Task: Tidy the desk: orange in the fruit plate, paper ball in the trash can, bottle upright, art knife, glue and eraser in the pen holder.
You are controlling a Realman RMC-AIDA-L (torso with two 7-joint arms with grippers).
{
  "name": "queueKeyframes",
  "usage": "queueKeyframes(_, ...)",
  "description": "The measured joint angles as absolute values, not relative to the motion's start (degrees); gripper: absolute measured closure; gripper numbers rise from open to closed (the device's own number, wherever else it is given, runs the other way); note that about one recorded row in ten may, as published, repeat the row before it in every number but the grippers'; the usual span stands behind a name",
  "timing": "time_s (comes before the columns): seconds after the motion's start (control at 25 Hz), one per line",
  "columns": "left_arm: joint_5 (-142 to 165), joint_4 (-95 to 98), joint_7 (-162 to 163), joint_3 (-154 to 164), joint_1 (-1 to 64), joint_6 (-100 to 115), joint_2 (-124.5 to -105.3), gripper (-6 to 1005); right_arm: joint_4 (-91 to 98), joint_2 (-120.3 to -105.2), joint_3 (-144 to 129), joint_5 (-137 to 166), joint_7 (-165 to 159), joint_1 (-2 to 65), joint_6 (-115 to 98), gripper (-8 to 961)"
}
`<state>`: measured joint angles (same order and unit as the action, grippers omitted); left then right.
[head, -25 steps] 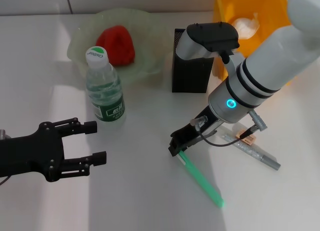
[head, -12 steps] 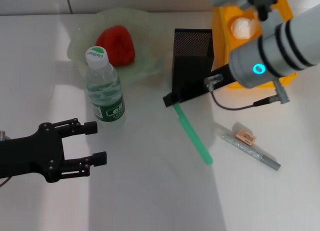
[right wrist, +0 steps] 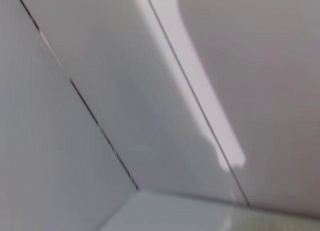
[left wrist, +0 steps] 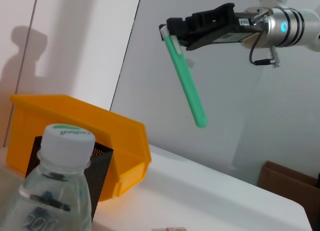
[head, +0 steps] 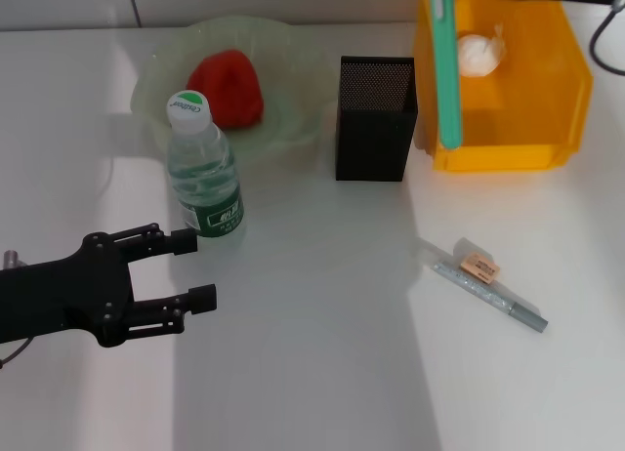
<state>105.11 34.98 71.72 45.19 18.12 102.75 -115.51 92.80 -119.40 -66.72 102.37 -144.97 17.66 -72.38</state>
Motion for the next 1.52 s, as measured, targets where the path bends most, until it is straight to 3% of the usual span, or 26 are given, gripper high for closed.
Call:
queueKeyframes(0.48, 105.11, 34.98, 72.93, 43.98, 18.27, 102.67, -116.02, 213, 74.46, -119.4, -58.99, 84.21, -116.99, 19.73, -71.48, 802)
queueKeyframes(0.96, 105.11, 34.91, 72.95, 43.5, 18.2, 102.77, -116.63, 213, 33.81, -119.2, -52.45, 71.9, -87.55, 35.09, -67.88, 773)
queueKeyframes(1.44, 105.26, 34.89, 72.94, 43.51, 17.8, 102.6, -116.98, 213, 27.0, -119.14, -53.15, 72.15, -84.74, 39.11, -62.04, 744)
queueKeyframes(1.52, 105.38, 34.89, 72.88, 43.51, 17.68, 102.57, -117.03, 213, 27.14, -119.14, -53.22, 72.16, -85.27, 38.51, -62.71, 635)
